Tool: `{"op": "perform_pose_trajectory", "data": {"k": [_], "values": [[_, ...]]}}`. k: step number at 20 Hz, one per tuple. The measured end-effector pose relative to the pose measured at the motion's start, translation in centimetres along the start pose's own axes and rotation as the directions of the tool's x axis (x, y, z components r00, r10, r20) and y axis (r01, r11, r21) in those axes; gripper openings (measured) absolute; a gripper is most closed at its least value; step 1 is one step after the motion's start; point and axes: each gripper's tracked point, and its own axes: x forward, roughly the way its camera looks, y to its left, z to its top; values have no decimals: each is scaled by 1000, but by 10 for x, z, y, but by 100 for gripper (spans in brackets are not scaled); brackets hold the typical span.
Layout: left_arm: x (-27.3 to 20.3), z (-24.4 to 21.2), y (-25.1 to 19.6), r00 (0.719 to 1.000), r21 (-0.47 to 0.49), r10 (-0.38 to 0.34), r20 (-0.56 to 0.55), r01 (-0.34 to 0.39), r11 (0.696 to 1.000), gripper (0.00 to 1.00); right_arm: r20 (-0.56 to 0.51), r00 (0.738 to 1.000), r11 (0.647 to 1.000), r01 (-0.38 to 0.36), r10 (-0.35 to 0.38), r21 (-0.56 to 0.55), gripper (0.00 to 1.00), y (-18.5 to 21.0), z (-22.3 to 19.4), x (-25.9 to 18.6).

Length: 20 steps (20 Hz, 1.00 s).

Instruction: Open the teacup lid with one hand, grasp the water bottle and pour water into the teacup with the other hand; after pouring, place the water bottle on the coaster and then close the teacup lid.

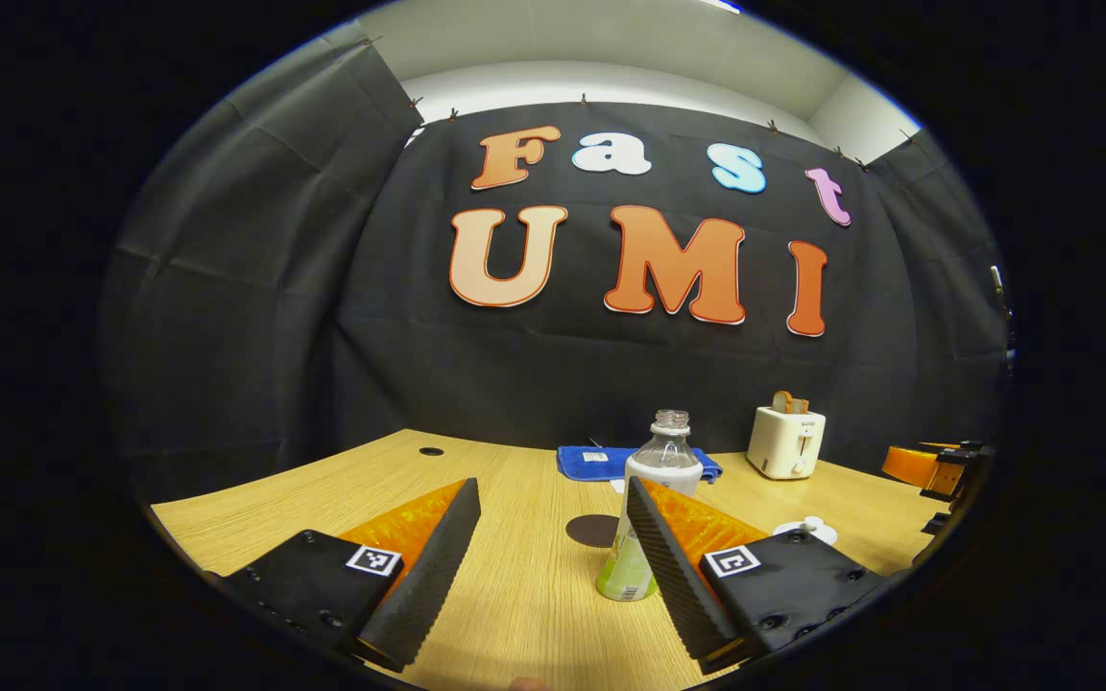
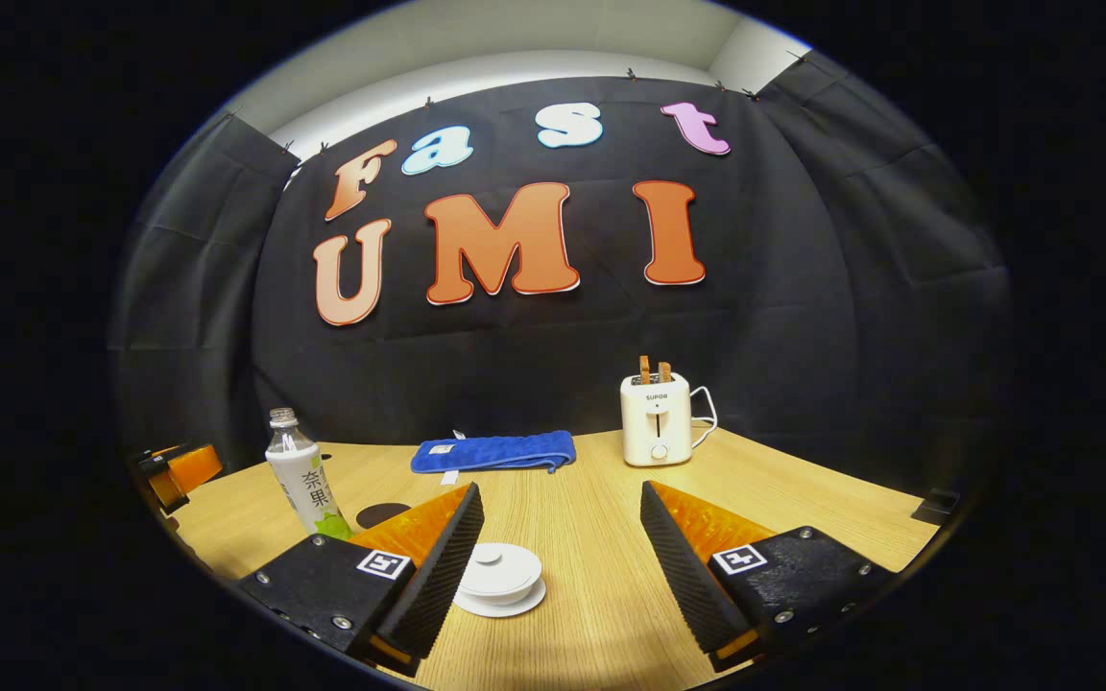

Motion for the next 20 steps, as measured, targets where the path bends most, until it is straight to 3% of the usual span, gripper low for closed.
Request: {"op": "perform_pose_trajectory", "data": {"k": [20], "values": [[6,-14,15,999,5,28,-31,-28,1000,99,-160,985,994,-83,71,-69,98,55,-49,41]]}}
